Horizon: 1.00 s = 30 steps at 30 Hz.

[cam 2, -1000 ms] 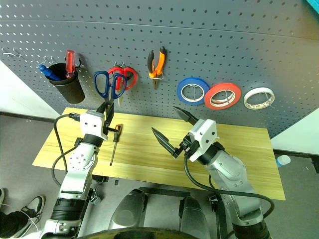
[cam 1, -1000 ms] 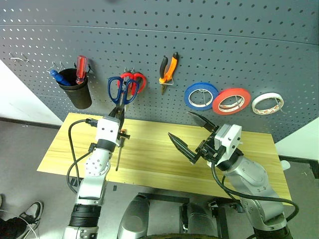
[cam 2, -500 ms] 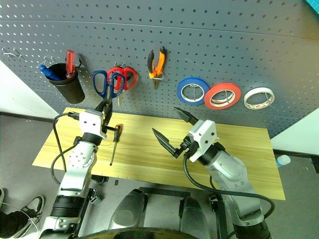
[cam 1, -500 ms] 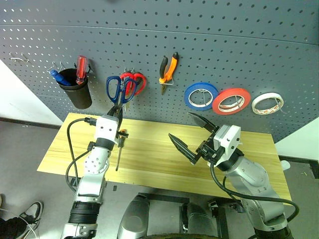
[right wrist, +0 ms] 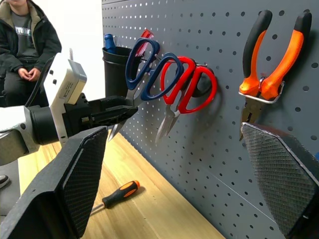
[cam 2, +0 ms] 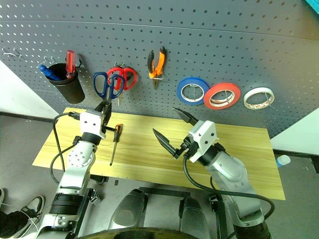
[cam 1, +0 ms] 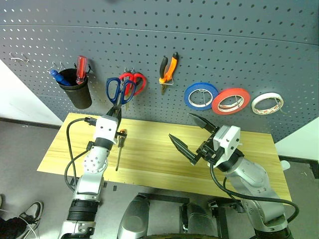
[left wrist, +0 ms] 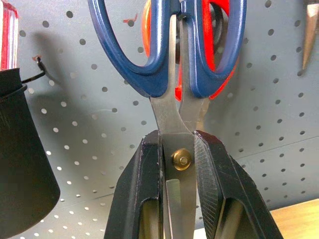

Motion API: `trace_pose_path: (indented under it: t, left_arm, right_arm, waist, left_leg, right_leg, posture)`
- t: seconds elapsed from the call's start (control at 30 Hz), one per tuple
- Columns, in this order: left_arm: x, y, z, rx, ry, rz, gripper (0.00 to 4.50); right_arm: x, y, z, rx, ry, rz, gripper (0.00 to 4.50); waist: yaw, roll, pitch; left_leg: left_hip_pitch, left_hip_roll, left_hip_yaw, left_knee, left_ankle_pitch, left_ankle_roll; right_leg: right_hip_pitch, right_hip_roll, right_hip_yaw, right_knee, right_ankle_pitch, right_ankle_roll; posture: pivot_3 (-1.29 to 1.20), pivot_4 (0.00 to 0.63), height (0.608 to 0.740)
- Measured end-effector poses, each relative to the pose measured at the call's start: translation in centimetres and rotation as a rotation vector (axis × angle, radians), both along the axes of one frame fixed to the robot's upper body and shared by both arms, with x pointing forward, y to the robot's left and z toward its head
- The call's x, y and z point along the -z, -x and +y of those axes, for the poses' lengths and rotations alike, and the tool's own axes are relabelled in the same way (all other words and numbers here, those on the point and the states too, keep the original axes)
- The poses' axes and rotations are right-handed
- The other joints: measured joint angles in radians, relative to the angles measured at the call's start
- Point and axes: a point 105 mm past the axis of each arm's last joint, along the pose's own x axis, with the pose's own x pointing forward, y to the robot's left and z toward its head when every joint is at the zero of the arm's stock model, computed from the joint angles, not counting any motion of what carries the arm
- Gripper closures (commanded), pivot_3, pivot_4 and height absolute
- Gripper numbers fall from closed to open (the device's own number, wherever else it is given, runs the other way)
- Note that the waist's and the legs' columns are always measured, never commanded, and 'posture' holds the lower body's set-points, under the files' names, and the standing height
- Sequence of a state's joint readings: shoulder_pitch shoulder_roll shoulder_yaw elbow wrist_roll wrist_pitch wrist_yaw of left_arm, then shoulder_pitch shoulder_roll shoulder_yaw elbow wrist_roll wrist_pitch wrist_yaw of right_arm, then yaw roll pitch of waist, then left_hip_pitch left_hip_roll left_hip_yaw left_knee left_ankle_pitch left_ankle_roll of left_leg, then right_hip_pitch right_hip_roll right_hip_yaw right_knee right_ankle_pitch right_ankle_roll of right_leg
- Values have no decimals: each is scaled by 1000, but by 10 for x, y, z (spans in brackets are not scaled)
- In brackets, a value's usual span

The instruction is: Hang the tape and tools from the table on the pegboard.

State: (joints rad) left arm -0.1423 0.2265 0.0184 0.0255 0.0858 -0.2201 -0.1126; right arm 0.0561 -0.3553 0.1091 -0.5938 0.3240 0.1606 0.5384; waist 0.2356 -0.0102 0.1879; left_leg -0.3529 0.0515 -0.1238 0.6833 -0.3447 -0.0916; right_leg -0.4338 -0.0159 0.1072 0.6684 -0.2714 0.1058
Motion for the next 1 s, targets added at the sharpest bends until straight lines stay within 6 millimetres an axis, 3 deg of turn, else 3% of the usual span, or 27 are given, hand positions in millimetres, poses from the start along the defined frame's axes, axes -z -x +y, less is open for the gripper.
trace_pose_path:
  t: [0.27,1.0]
  left_arm:
    - [3,1,-24,106,11,16,3936]
    - [-5,-1,-20,114,15,-5,3936]
  right_arm:
    - [2,0,-1,7,5,4,0]
    - [8,-1,-3,27,38,15,0]
  waist:
    - [-1,0,0]
    - [-2,0,0]
  left_leg:
    - [0,0,0,0,0,0]
    - [1,0,0,0,0,0]
  right_leg:
    - [0,0,0,0,0,0]
    - [1,0,0,1,0,0]
  posture:
    - [309,126,681]
    - [309,122,681]
